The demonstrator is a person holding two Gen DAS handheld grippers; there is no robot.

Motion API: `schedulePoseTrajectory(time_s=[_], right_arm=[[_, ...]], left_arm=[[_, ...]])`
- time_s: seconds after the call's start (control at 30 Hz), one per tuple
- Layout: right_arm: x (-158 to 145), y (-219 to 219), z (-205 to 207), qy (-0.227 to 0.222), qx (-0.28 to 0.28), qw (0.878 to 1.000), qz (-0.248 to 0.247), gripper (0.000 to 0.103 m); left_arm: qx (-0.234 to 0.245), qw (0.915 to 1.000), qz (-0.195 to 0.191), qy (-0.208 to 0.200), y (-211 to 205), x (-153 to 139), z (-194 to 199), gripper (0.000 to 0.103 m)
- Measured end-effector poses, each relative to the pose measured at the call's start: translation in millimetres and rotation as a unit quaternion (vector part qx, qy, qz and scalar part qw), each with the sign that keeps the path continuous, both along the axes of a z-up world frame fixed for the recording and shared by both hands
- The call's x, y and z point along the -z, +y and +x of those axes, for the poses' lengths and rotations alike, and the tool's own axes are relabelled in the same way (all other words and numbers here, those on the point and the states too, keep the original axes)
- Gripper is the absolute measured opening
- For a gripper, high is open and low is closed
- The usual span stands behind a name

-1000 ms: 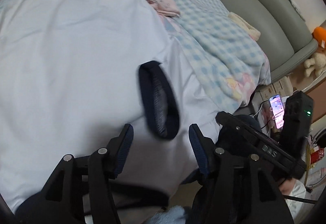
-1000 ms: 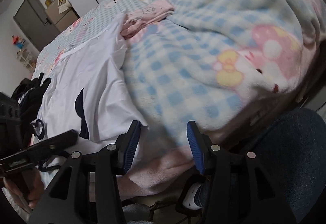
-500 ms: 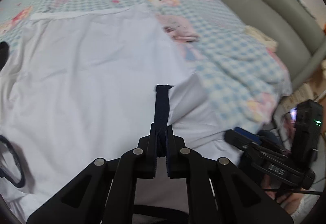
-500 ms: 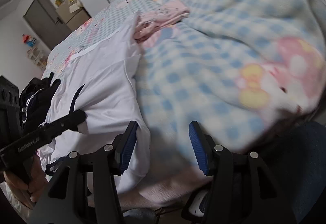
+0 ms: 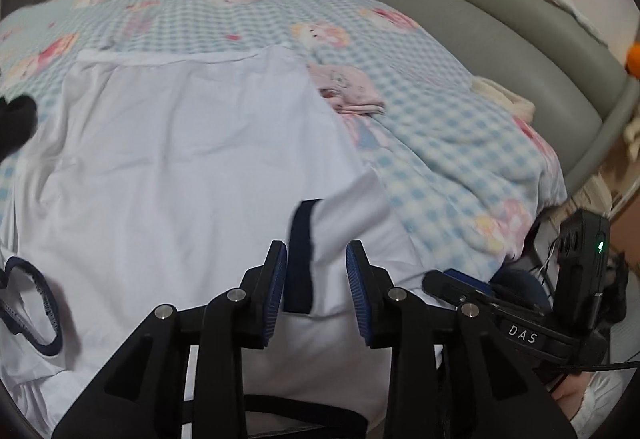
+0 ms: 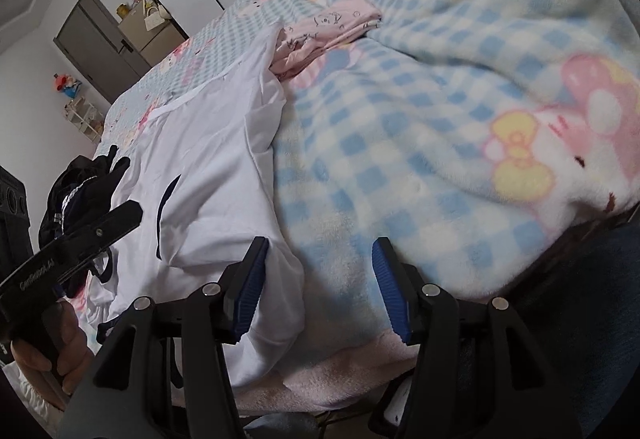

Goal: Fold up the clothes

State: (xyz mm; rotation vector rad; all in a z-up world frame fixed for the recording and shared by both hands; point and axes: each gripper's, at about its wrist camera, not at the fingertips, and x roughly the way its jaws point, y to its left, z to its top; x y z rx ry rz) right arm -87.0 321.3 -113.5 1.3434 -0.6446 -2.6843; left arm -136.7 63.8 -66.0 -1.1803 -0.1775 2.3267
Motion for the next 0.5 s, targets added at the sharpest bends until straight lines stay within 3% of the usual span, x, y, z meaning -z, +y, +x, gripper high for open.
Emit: schedulePoseTrajectory(time_s=[0.13, 0.23, 0.33, 0.4, 0.43, 0.5], right_arm=[[-2.9, 0.2, -4.8, 0.006, 0.003, 1.000, 0.011, 0.055], [-5.1, 0.4, -8.4, 0.011, 0.005, 1.000, 0.020, 0.055], [-7.2, 0.6, -12.0, 0.015, 0.007, 0.999, 0.029, 0.060], [0.7, -4.5, -14.9, -0.009, -0.007, 0.999, 0.042, 0.060], [3.2, -6.7, -14.5, -0.018, -0.016, 0.999, 0.043, 0.060], [4.6, -9.8, -11.0, -0.027, -0.031, 0.999, 0.035, 0.060]], left_arm=[[0.021, 0.9994, -0.018, -0.020, 14.0, 12.7, -2.7, 0.033], [0.011, 0.9945, -0.096, -0.040, 20.4, 35.9, -4.6, 0.035], [0.001, 0.9907, -0.132, -0.034, 16.0, 38.1, -3.2, 0.035], [-0.024, 0.9845, -0.172, -0.025, 10.1, 34.2, -7.3, 0.035], [-0.035, 0.9842, -0.172, -0.025, 5.5, 30.8, -9.7, 0.035], [-0.046, 0.9905, -0.127, -0.023, -5.0, 19.5, -10.4, 0.031]])
